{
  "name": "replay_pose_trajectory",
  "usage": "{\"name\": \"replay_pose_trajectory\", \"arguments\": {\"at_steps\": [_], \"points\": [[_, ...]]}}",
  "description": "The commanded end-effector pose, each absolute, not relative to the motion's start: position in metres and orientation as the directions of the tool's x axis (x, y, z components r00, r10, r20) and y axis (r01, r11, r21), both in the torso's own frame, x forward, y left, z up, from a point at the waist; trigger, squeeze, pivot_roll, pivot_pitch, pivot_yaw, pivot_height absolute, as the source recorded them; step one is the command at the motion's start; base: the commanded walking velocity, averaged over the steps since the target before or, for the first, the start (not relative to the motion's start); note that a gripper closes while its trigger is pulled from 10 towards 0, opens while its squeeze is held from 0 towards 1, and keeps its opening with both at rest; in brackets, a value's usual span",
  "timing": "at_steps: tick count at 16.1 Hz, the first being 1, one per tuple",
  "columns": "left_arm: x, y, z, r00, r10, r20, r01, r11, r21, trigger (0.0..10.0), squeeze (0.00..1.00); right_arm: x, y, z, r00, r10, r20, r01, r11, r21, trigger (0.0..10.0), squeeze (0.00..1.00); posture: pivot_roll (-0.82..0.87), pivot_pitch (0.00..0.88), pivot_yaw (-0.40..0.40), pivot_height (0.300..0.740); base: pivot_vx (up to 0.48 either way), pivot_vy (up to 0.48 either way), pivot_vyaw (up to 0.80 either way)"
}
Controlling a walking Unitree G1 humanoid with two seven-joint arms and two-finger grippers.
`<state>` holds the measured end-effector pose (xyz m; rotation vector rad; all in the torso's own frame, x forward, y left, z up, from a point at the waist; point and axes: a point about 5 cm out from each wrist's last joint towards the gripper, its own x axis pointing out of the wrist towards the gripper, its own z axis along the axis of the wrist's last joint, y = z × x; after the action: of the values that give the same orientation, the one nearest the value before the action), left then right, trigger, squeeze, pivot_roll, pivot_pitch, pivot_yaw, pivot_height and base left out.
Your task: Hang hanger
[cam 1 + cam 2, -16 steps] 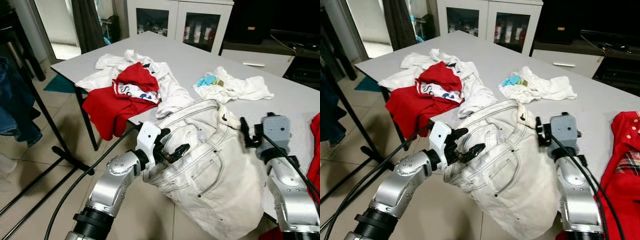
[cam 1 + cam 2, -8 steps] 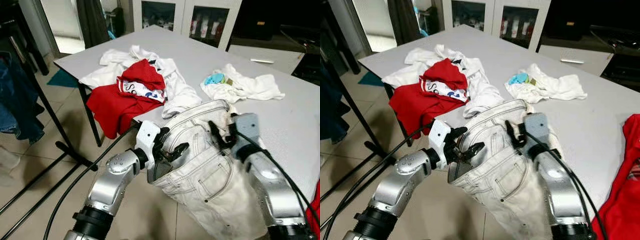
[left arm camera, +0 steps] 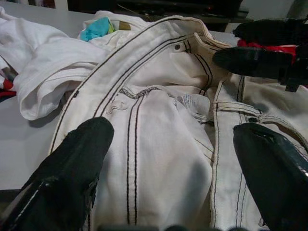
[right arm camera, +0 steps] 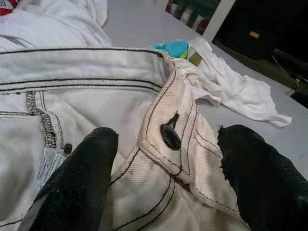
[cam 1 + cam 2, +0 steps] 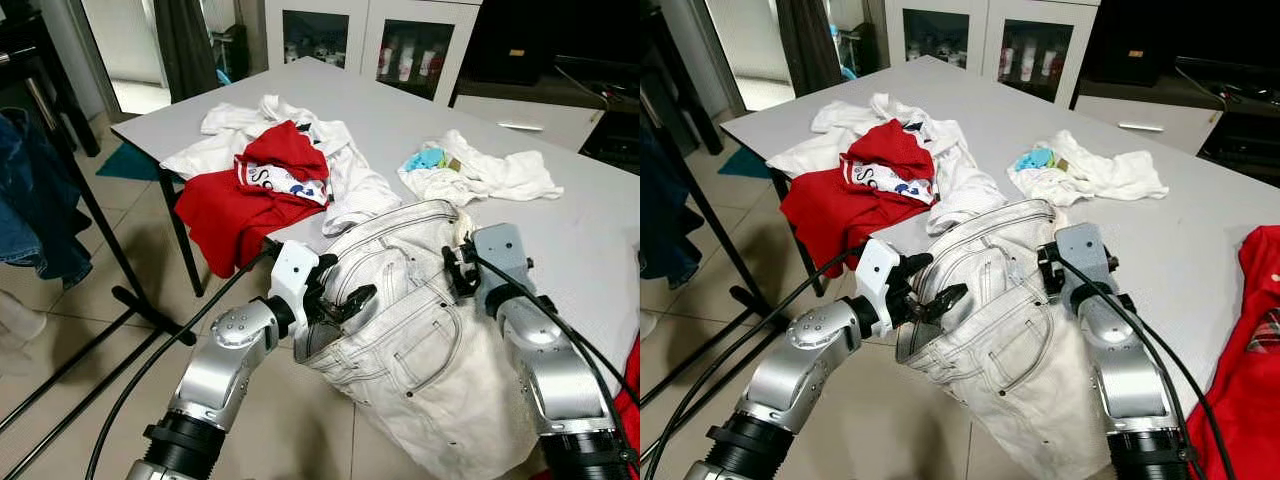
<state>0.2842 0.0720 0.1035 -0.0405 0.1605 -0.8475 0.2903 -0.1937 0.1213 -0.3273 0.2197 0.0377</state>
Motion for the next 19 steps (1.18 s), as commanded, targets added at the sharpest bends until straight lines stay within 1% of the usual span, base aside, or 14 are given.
{"name": "replay_pose_trajectory", "arguments": {"at_steps": [1,3,4,5,6,7,9,12,15,19], "points": [[0.285,0.072,0.105,0.657,-0.743,-0.126,0.738,0.668,-0.093,10.0,0.00,0.291,-0.189,0.124,0.968,0.029,-0.248,-0.106,0.946,-0.305,10.0,0.00,-0.02,0.000,-0.037,0.740,0.000,0.000,0.00],[0.285,0.071,0.105,0.654,-0.746,-0.125,0.741,0.665,-0.092,10.0,0.00,0.289,-0.181,0.117,0.946,0.067,-0.318,-0.158,0.950,-0.271,10.0,0.00,-0.02,0.000,-0.037,0.740,0.000,0.000,0.00],[0.285,0.070,0.105,0.652,-0.748,-0.125,0.743,0.663,-0.092,10.0,0.00,0.288,-0.180,0.112,0.934,0.067,-0.351,-0.166,0.951,-0.261,5.4,0.00,-0.02,0.000,-0.035,0.740,0.000,0.000,0.00],[0.285,0.070,0.105,0.652,-0.748,-0.124,0.743,0.663,-0.092,10.0,0.00,0.287,-0.181,0.108,0.920,0.071,-0.386,-0.177,0.953,-0.247,2.6,0.00,-0.02,0.000,-0.036,0.740,0.000,0.000,0.00],[0.285,0.070,0.105,0.653,-0.748,-0.124,0.743,0.663,-0.092,10.0,0.00,0.286,-0.181,0.106,0.909,0.072,-0.409,-0.185,0.952,-0.244,1.1,0.00,-0.02,0.000,-0.036,0.740,0.000,0.000,0.00],[0.285,0.071,0.105,0.654,-0.746,-0.125,0.741,0.665,-0.092,10.0,0.00,0.285,-0.183,0.102,0.901,0.061,-0.430,-0.179,0.954,-0.240,0.0,0.00,-0.02,0.000,-0.036,0.740,0.000,0.000,0.00],[0.285,0.070,0.105,0.655,-0.745,-0.125,0.740,0.666,-0.094,10.0,0.00,0.284,-0.188,0.097,0.886,0.029,-0.464,-0.148,0.963,-0.223,0.0,0.00,-0.02,0.000,-0.040,0.740,0.000,0.000,0.00],[0.284,0.069,0.104,0.659,-0.742,-0.123,0.736,0.670,-0.097,10.0,0.00,0.289,-0.195,0.097,0.887,-0.013,-0.461,-0.106,0.967,-0.232,0.0,0.00,-0.01,0.000,-0.051,0.740,0.000,0.000,0.00],[0.285,0.069,0.105,0.663,-0.739,-0.118,0.733,0.673,-0.098,10.0,0.00,0.299,-0.201,0.109,0.919,-0.075,-0.386,-0.019,0.972,-0.235,0.0,0.00,-0.01,0.000,-0.051,0.740,0.000,0.000,0.00],[0.285,0.067,0.105,0.665,-0.737,-0.118,0.731,0.675,-0.100,10.0,0.00,0.315,-0.205,0.123,0.943,-0.134,-0.305,0.061,0.969,-0.240,0.0,0.00,-0.01,0.000,-0.054,0.740,0.000,0.000,0.00]]}}
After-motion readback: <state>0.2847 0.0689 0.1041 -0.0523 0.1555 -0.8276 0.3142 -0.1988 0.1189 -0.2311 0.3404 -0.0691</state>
